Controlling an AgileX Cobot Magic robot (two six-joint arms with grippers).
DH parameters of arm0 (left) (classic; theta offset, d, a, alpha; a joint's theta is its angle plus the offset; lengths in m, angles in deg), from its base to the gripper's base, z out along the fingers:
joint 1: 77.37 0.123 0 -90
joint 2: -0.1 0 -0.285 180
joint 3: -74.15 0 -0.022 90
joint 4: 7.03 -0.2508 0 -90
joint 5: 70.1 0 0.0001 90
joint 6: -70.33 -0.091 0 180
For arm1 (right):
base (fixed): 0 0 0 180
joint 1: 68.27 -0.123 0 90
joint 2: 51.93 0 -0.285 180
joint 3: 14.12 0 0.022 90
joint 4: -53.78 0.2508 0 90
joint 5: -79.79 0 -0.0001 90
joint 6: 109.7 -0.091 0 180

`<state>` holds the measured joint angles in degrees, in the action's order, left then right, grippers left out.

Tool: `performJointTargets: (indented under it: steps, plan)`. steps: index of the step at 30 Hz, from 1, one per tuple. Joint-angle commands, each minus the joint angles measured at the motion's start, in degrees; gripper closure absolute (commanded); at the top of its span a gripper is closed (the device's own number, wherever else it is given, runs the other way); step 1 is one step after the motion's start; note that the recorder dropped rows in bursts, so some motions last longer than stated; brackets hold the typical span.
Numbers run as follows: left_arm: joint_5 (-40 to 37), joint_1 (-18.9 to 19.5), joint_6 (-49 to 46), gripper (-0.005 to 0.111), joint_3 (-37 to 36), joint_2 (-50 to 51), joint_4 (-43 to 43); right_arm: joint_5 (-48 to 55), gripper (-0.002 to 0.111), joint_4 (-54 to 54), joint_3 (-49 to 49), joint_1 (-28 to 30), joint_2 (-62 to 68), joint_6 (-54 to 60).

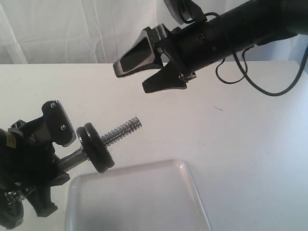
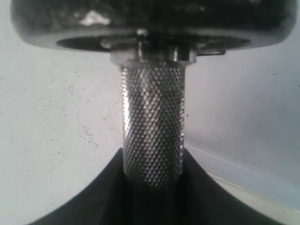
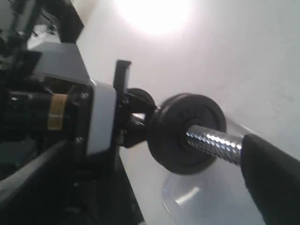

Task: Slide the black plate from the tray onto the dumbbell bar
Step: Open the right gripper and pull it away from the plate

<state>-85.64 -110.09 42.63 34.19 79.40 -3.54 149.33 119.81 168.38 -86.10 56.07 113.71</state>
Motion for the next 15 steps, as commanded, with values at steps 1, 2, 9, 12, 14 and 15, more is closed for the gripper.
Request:
performJointTargets:
  steps: [1, 2, 9, 12, 14, 15]
  plan:
    - [9.92, 0.05, -0.39, 0.107, 2.57, -2.86, 1.7, 0.43, 0.039, -12.04, 0.05, 0.22, -2.84, -3.94]
    - [9.92, 0.05, -0.55, 0.107, 2.57, -2.86, 1.7, 0.43, 0.047, -12.87, -0.26, 0.22, -3.51, -4.07]
    - [11.47, 0.05, -0.73, 0.107, 2.57, -2.86, 1.55, -4.44, 0.108, -15.54, -2.55, 0.22, -9.94, -6.86]
    - [11.47, 0.05, -0.73, 0.107, 2.57, -2.86, 1.55, -3.6, 0.108, -19.75, -3.95, 0.22, -12.02, -11.04]
    - [11.6, 0.05, -0.72, 0.107, 2.57, -2.86, 1.55, -2.66, 0.108, -22.36, -5.41, 0.22, -12.5, -13.98]
    - [11.6, 0.05, -0.72, 0.107, 2.57, -2.86, 1.55, -2.24, 0.108, -23.4, -6.02, 0.22, -12.5, -14.13]
